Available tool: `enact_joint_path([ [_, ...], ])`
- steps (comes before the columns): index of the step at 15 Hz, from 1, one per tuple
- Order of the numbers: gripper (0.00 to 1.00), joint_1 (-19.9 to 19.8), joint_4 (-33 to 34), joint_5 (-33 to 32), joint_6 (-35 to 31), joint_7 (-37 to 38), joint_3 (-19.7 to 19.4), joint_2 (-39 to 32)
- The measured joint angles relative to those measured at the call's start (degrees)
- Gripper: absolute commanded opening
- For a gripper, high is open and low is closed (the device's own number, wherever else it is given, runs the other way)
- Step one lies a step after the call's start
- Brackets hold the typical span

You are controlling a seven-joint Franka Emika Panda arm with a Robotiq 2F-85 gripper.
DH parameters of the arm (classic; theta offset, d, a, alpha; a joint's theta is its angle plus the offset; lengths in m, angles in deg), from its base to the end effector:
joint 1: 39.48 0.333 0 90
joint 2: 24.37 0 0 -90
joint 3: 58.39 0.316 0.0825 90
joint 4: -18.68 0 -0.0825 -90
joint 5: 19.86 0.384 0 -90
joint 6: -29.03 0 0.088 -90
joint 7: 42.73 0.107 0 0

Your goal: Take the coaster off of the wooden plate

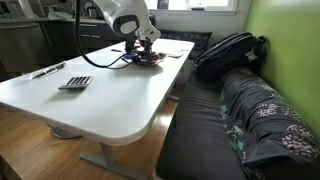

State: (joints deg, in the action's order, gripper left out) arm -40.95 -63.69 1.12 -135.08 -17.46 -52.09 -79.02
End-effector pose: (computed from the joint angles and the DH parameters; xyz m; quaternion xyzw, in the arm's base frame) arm 0.7521 0.0237 0.1672 -0.8977 0.3555 -0.1865 0.1819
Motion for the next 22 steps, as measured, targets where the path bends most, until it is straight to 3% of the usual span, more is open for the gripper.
enact_joint_path([
  [14, 1.00, 0.35, 0.99, 0.01, -2.35, -0.75, -0.02, -0.17],
  [18, 0.84, -0.05, 1.76, 0.01, -4.54, -0.87, 0.21, -1.33],
  [19, 0.73, -0.11, 2.08, 0.01, -4.55, -0.89, 0.34, -1.69],
  [20, 0.75, -0.15, 2.47, 0.01, -4.55, -0.91, 0.52, -2.10],
  [21, 0.69, -0.20, 2.82, 0.01, -4.56, -0.96, 0.73, -2.49],
  [22, 0.51, -0.21, 3.14, 0.01, -4.56, -1.05, 0.91, -2.80],
])
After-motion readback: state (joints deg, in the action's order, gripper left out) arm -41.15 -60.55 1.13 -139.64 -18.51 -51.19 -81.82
